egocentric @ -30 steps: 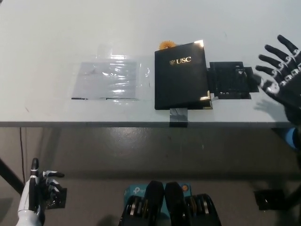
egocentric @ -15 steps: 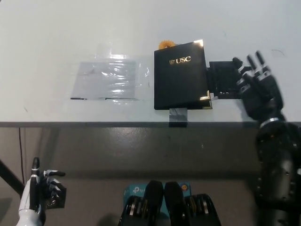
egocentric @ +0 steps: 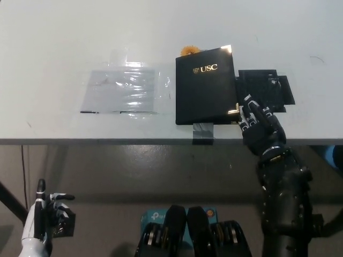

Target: The robot uses its right hand to push the cover of the diary kept in the middle of the desk towards the left to open it

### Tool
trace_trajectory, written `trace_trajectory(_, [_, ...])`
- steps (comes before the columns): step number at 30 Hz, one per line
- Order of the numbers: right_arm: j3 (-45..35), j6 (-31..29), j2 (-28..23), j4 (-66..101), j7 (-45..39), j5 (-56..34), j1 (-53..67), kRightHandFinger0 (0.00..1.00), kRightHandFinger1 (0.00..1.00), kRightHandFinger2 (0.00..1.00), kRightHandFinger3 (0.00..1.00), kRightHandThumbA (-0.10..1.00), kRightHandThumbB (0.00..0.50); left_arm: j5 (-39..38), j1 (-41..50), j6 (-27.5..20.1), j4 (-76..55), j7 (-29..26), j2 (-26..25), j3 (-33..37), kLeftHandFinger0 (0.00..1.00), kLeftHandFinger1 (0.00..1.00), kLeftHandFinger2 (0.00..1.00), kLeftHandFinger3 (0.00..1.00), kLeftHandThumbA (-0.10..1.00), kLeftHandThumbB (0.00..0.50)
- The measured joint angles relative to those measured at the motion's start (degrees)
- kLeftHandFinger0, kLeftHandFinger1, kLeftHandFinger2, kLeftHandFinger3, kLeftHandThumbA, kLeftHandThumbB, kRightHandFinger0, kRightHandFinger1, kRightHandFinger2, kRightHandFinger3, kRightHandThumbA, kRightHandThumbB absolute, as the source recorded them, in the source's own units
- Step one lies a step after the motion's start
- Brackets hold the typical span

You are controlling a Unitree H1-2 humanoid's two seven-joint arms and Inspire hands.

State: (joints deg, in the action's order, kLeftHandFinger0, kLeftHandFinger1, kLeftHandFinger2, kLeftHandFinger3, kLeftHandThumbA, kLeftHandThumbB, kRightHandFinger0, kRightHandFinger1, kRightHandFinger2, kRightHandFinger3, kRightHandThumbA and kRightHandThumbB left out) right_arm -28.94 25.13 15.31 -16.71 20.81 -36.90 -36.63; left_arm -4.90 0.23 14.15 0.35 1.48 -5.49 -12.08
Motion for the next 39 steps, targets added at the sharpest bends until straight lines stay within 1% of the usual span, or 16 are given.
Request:
trace_trajectory(4, [0.21, -1.25, 0.90, -1.20, -0.07, 0.06, 0.02, 1.00, 1.00, 1.00, 1.00, 1.00, 0.063, -0.08, 0.00, 0.00, 0.00, 0.00, 0.06, 0.01, 0.13, 0.17, 0.20, 0.37, 1.00, 0.465])
trace_trajectory(5, [0.25, -1.53, 1.03, -1.42, -0.09, 0.08, 0.03, 1.00, 1.00, 1.00, 1.00, 1.00, 0.069, -0.08, 0.00, 0.00, 0.00, 0.00, 0.06, 0.01, 0.15, 0.20, 0.23, 0.39, 1.00, 0.473])
trace_trajectory(7, [0.72, -2.64, 1.43, -1.60, -0.22, 0.18, 0.38, 1.00, 1.00, 1.00, 1.00, 1.00, 0.068, -0.13, 0.02, -0.03, 0.00, 0.01, 0.11, 0.04, 0.16, 0.20, 0.23, 0.39, 1.00, 0.467])
trace_trajectory(10, [1.66, -3.99, 1.85, -1.93, -0.53, 0.38, 0.90, 1.00, 1.00, 1.00, 1.00, 1.00, 0.071, -0.09, 0.02, -0.02, 0.00, 0.01, 0.12, 0.12, 0.13, 0.18, 0.23, 0.39, 1.00, 0.461])
trace_trajectory(12, [2.37, -4.78, 2.34, -2.21, -0.71, 0.37, 1.16, 1.00, 1.00, 1.00, 1.00, 1.00, 0.063, -0.09, 0.03, 0.01, -0.01, 0.01, 0.14, 0.23, 0.18, 0.22, 0.25, 0.41, 1.00, 0.450])
trace_trajectory(17, [3.58, -5.73, 2.87, -3.19, -1.30, 0.37, 1.20, 1.00, 1.00, 1.00, 1.00, 1.00, 0.073, -0.11, 0.02, 0.08, -0.01, 0.00, 0.47, 0.33, 0.18, 0.21, 0.24, 0.40, 1.00, 0.460])
trace_trajectory(18, [4.04, -6.10, 2.91, -3.49, -1.35, 0.40, 1.20, 1.00, 1.00, 1.00, 1.00, 1.00, 0.068, -0.09, 0.02, 0.10, -0.01, 0.00, 0.62, 0.42, 0.17, 0.20, 0.22, 0.41, 1.00, 0.431])
trace_trajectory(21, [5.92, -6.77, 3.13, -4.29, -1.34, 0.77, 1.17, 1.00, 1.00, 1.00, 1.00, 1.00, 0.077, 0.03, 0.02, 0.06, -0.01, 0.01, 0.72, 1.06, 0.17, 0.22, 0.23, 0.40, 1.00, 0.440])
trace_trajectory(22, [6.79, -7.06, 3.24, -4.71, -1.33, 0.95, 1.04, 0.96, 1.00, 1.00, 1.00, 1.00, 0.067, 0.06, 0.02, 0.06, -0.01, 0.00, 0.80, 1.28, 0.22, 0.25, 0.24, 0.40, 1.00, 0.446])
trace_trajectory(25, [8.83, -7.58, 3.45, -6.19, -1.08, 1.86, 0.24, 0.91, 1.00, 1.00, 1.00, 1.00, 0.063, 0.12, 0.01, 0.13, -0.01, 0.00, 0.94, 2.01, 0.24, 0.25, 0.23, 0.39, 1.00, 0.437])
trace_trajectory(28, [9.58, -8.11, 3.63, -8.31, -0.67, 2.62, -1.43, 0.91, 1.00, 1.00, 1.00, 1.00, 0.070, 0.17, -0.01, 0.20, -0.01, 0.00, 0.93, 2.40, 0.22, 0.24, 0.23, 0.38, 1.00, 0.433])
trace_trajectory(29, [9.79, -8.29, 3.72, -8.84, -0.49, 2.82, -2.03, 0.92, 1.00, 0.99, 1.00, 1.00, 0.057, 0.20, -0.02, 0.20, -0.01, 0.00, 0.93, 2.50, 0.22, 0.24, 0.24, 0.39, 1.00, 0.440])
trace_trajectory(31, [10.21, -8.41, 3.88, -9.81, -0.24, 3.15, -2.95, 0.93, 1.00, 1.00, 1.00, 1.00, 0.057, 0.25, -0.02, 0.24, 0.00, 0.01, 0.93, 2.71, 0.22, 0.24, 0.25, 0.39, 1.00, 0.434])
trace_trajectory(37, [12.32, -8.66, 3.65, -11.74, 0.02, 5.59, -4.94, 0.88, 0.98, 0.98, 1.00, 1.00, 0.045, 0.29, -0.17, 0.49, 0.01, 0.01, 0.91, 2.89, 0.21, 0.22, 0.23, 0.37, 1.00, 0.426])
trace_trajectory(38, [12.78, -8.69, 3.62, -11.85, 0.05, 6.27, -5.16, 0.87, 1.00, 1.00, 1.00, 1.00, 0.113, 0.30, -0.31, 0.57, 0.01, 0.01, 0.91, 2.94, 0.19, 0.22, 0.22, 0.36, 1.00, 0.394])
trace_trajectory(39, [14.07, -8.77, 3.21, -12.24, -0.02, 7.26, -5.30, 0.89, 1.00, 1.00, 1.00, 0.97, 0.132, 0.33, -0.39, 0.61, 0.01, 0.01, 0.90, 2.98, 0.18, 0.22, 0.23, 0.36, 1.00, 0.398])
